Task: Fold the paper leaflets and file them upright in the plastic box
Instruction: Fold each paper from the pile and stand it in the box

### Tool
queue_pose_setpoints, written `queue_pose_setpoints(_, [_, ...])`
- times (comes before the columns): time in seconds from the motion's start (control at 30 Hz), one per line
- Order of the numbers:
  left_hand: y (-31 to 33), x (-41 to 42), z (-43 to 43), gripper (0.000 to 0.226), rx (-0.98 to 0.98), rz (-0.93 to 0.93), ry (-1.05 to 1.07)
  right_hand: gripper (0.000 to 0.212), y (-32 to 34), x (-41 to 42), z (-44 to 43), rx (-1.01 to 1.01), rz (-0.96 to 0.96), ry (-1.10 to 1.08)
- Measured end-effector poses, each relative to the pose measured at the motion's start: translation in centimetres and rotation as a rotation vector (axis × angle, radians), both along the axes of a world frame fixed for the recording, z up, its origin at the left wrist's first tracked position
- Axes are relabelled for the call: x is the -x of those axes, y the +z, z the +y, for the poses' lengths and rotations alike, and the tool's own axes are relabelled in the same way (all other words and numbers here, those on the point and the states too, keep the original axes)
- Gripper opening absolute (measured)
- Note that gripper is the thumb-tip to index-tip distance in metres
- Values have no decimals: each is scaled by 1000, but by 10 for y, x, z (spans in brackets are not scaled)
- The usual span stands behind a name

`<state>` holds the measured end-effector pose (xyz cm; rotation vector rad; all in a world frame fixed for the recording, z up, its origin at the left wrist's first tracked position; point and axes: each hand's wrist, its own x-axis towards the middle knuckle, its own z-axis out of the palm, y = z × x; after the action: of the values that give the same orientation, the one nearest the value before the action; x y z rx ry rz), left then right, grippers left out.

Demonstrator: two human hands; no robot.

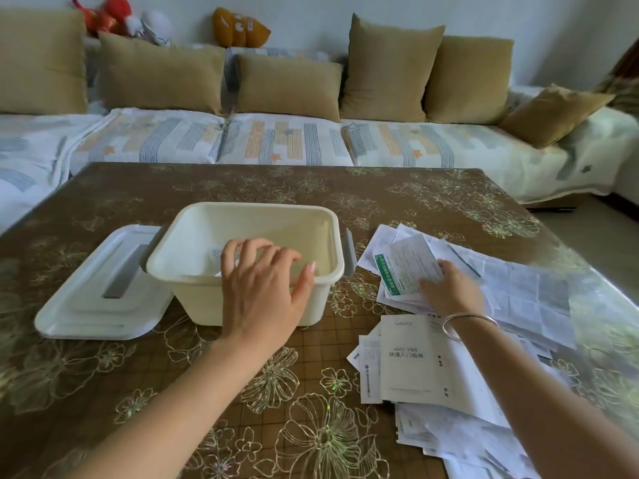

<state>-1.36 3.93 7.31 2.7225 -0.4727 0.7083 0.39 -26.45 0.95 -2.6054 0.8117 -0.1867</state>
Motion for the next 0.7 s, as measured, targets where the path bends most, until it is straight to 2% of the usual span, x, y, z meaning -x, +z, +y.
queue_pose_setpoints(0.07, [0, -1, -2, 46, 31, -10, -4, 28, 4, 5, 0, -131, -141, -30])
queue_pose_setpoints(0.13, [0, 0, -2, 45, 75, -21, -16, 20, 11, 12, -1, -174, -230, -35])
queue_pose_setpoints(0.33, [7, 19, 4, 33, 292, -101, -146, 13, 50, 54, 29, -260, -539, 116])
queue_pose_setpoints(0.4, [9, 34, 3, 31, 345, -88, -207, 15, 55, 79, 48, -225, -617, 206])
queue_pose_setpoints(0.57, [-13, 76, 11, 30, 462, 14, -322, 28, 26, 150, 99, -146, -618, 469])
queue_pose_setpoints(0.7, [-47, 99, 37, 31, 547, 83, -275, 29, 2, 178, 136, -173, -568, 701])
